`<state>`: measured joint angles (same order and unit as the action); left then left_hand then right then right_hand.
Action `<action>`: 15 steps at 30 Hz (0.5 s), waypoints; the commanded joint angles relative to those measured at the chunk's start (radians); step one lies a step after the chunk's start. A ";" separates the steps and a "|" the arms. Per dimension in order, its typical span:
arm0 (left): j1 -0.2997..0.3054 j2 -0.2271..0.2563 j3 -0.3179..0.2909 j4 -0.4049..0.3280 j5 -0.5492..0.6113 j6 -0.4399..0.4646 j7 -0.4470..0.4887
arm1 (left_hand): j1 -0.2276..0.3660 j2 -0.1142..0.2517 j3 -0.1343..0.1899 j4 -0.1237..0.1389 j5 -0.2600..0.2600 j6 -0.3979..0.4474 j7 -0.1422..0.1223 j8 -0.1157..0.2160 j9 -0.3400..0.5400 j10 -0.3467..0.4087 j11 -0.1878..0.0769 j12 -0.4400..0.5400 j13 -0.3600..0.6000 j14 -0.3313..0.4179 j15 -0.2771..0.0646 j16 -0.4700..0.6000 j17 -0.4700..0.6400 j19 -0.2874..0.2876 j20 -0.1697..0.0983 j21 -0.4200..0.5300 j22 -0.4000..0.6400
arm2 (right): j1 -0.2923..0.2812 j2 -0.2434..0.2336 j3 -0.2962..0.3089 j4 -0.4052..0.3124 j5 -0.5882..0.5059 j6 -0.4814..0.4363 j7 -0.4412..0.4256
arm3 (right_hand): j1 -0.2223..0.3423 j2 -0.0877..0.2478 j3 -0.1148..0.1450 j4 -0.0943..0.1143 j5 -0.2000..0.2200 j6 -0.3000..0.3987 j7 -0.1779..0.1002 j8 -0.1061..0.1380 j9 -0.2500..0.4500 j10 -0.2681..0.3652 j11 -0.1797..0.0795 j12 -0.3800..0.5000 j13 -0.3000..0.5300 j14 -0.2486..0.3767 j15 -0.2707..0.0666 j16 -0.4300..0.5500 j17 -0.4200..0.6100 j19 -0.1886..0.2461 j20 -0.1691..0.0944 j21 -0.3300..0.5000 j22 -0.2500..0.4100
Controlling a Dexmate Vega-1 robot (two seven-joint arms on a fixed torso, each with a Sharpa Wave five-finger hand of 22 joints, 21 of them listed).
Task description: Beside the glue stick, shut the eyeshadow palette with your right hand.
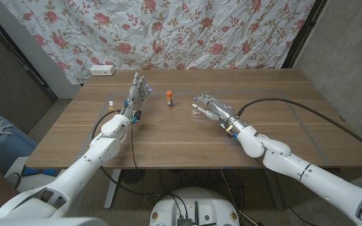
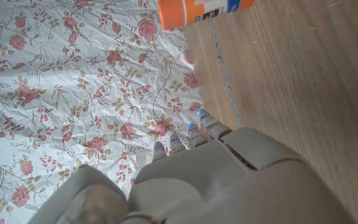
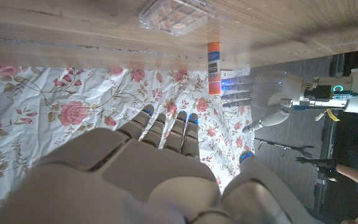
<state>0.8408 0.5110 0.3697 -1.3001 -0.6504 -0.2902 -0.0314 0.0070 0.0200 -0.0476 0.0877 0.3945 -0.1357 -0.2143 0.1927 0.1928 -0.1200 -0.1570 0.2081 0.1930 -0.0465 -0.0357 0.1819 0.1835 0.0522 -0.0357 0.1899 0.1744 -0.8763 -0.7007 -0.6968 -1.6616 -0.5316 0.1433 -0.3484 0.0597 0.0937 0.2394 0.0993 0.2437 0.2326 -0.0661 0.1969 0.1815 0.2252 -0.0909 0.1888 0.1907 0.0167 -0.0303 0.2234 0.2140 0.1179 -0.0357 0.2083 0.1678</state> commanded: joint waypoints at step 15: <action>0.000 0.000 0.000 0.000 0.000 -0.001 0.001 | 0.008 -0.005 0.007 0.003 0.003 -0.001 -0.005 0.006 0.003 0.000 -0.010 0.005 0.003 -0.008 -0.072 0.008 0.003 0.008 -0.008 0.007 0.004 | 0.020 0.062 0.060 0.038 0.155 -0.051 0.001 | 0.008 0.022 0.011 0.000 -0.005 0.013 -0.001 0.004 0.001 0.012 0.014 0.008 0.000 0.021 -0.026 0.010 0.001 0.038 0.014 0.008 -0.001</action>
<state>0.8407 0.5105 0.3699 -1.2996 -0.6504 -0.2902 -0.0314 0.0070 0.0200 -0.0476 0.0877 0.3945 -0.1357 -0.2143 0.1927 0.1928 -0.1200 -0.1570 0.2080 0.1930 -0.0465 -0.0357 0.1819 0.1835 0.0522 -0.0357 0.1899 0.1743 -0.8717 -0.6672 -0.6704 -1.6386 -0.4416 0.1254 -0.3644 0.0596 0.0937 0.2448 0.0993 0.2398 0.2322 -0.0663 0.1969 0.1816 0.2359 -0.0802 0.1926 0.1908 0.0276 -0.0307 0.2264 0.2141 0.1465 -0.0285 0.2083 0.1678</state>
